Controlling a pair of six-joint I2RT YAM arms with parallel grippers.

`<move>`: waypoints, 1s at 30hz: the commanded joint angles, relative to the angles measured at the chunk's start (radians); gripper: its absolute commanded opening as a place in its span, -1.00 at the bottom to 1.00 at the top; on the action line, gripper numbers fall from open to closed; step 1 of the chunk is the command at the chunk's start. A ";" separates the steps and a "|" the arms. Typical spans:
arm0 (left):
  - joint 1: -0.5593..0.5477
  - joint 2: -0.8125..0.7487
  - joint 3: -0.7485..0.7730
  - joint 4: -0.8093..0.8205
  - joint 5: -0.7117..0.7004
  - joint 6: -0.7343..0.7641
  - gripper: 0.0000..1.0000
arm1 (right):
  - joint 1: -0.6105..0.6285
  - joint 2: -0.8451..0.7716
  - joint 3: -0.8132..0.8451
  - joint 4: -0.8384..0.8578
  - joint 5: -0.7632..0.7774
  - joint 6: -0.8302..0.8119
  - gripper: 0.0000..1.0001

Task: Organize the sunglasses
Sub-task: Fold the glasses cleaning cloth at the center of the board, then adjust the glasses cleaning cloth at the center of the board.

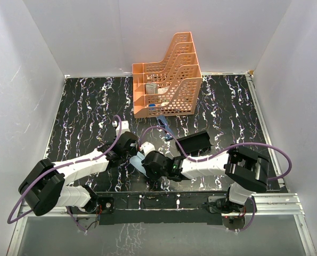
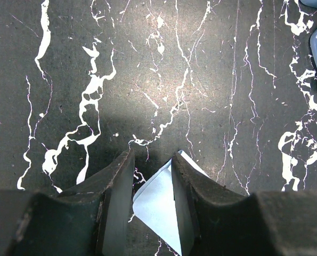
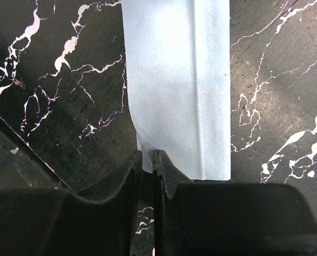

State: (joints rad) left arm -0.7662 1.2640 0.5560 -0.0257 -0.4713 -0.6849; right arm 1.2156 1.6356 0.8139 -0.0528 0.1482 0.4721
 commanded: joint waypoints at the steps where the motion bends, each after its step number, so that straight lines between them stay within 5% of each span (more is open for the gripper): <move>1: -0.001 -0.023 0.002 -0.011 -0.014 -0.010 -0.34 | 0.005 -0.034 0.037 0.018 0.030 -0.003 -0.73; 16: -0.001 -0.015 -0.002 -0.001 -0.011 -0.010 -0.34 | 0.008 -0.176 0.026 -0.023 0.039 0.010 -0.69; 22: 0.000 -0.010 0.005 -0.003 -0.004 -0.009 -0.34 | 0.007 -0.116 0.008 0.008 0.039 0.017 -1.00; 30: -0.001 -0.014 0.004 -0.010 -0.010 -0.005 -0.34 | 0.009 -0.056 0.004 0.053 0.011 0.029 -1.00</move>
State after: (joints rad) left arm -0.7662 1.2644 0.5560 -0.0269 -0.4702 -0.6914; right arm 1.2175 1.5711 0.8131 -0.0784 0.1715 0.4835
